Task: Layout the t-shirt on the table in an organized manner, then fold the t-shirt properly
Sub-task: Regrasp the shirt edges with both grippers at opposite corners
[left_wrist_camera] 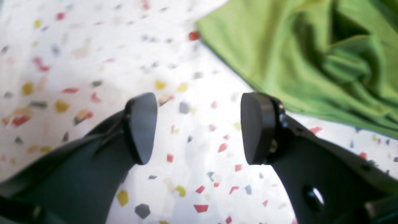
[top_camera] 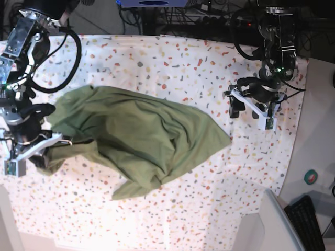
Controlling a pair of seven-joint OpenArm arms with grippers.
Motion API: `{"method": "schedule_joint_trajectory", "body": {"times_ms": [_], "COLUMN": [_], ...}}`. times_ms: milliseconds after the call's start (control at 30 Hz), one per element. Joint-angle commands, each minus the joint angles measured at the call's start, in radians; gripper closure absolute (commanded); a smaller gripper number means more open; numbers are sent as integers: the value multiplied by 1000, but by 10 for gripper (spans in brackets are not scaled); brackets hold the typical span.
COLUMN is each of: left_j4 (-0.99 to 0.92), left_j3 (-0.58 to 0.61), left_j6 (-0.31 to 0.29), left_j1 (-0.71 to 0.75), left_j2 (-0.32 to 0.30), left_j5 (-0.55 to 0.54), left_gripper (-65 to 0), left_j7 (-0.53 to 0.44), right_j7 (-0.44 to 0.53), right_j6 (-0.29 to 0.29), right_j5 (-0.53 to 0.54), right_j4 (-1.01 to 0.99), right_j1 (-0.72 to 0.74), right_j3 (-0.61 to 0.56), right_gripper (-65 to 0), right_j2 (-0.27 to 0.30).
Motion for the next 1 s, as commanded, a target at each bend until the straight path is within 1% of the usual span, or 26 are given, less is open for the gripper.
{"method": "schedule_joint_trajectory", "body": {"times_ms": [0, 67, 100, 200, 233, 267, 300, 333, 400, 500, 533, 567, 633, 667, 733, 800, 833, 867, 967], "left_j4": [16, 12, 4, -50, -79, -107, -130, -145, -156, -153, -154, -159, -160, -160, -157, -154, -153, -154, -163], "left_j3": [5, 36, 77, 172, 194, 203, 206, 214, 217, 205, 205, 206, 217, 214, 203, 203, 206, 211, 205], "left_j6": [-13, -13, -13, -7, 12, 42, 70, 84, 87, 87, 87, 87, 87, 87, 87, 87, 87, 87, 87], "left_j1": [-9, -19, -38, -112, -147, -177, -203, -220, -236, -233, -229, -226, -216, -203, -189, -178, -177, -175, -177], "left_j2": [1, 9, 9, 15, 30, 49, 60, 63, 61, 55, 49, 27, 7, 0, 0, -16, -23, -23, -25], "left_j5": [-12, -11, -11, -11, -11, -11, -11, -11, -11, -11, -11, -11, -11, -11, -11, -11, -11, -11, -11], "left_gripper": [-405, -405, -405, -405, -405, -405, -405, -405, -405, -405, -405, -405, -405, -405, -405, -405, -405, -405, -405], "left_j7": [-20, -22, -22, -26, -26, -26, -26, -26, -25, -25, -25, -25, -25, -25, -25, -25, -25, -25, -25], "right_j7": [35, 72, 92, 107, 107, 107, 107, 107, 109, 110, 110, 110, 104, 101, 99, 99, 101, 106, 99], "right_j6": [2, 2, 2, 2, 2, 2, 2, 2, 2, 2, 2, 2, 2, 2, 2, 2, 2, 2, 2], "right_j5": [27, 33, 33, 31, 31, 31, 31, 31, 31, 33, 33, 31, 30, 30, 30, 34, 36, 36, 34], "right_j4": [-6, -60, -84, -169, -209, -250, -299, -344, -453, -634, -690, -761, -859, -908, -961, -951, -928, -888, -743], "right_j1": [11, 11, 26, 115, 164, 213, 269, 325, 447, 620, 664, 711, 769, 792, 812, 793, 770, 738, 620], "right_j3": [0, -8, -11, -11, -11, -11, -11, -11, -9, -5, -8, -11, -12, -12, -12, -9, -9, -9, -9], "right_gripper": [0, 0, 0, 0, 0, 0, 0, 0, 0, 0, 0, 0, 0, -71, -290, -479, -513, -513, -479], "right_j2": [6, 7, 9, 13, 24, 45, 62, 76, 115, 145, 147, 156, 176, 184, 190, 194, 200, 205, 207]}}
